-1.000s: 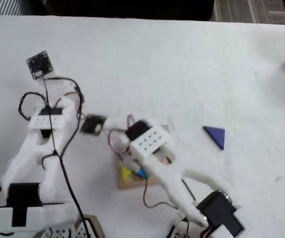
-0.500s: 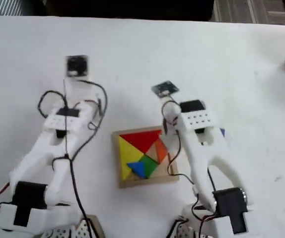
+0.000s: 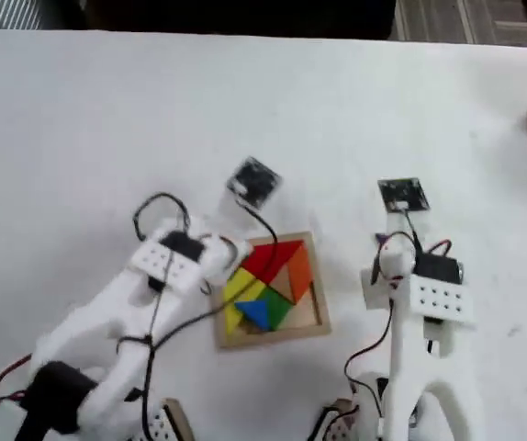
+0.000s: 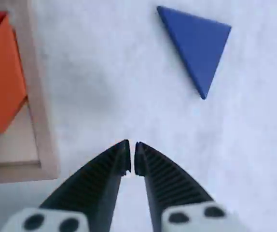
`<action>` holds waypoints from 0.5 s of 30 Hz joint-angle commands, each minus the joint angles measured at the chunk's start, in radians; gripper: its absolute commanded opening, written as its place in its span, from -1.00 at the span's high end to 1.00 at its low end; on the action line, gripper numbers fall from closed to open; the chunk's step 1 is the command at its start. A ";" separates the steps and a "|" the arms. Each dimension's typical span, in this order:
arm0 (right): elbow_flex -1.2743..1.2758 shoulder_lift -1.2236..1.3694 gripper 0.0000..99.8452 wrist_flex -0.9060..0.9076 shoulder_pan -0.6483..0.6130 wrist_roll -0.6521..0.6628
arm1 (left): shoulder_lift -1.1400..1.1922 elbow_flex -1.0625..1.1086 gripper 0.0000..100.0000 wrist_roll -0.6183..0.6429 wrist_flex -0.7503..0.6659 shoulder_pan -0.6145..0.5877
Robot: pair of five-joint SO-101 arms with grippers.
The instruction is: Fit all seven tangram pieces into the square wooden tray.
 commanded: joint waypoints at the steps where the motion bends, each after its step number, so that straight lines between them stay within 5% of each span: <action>1: 0.009 -0.004 0.97 -0.047 0.022 0.015 | -0.096 0.072 0.96 -0.008 -0.074 0.114; 8: -0.037 0.110 0.97 -0.048 0.022 0.015 | -0.097 0.124 0.96 0.221 -0.143 0.223; 15: -0.058 0.163 0.97 -0.053 0.022 0.015 | -0.107 0.152 0.96 0.244 -0.041 0.243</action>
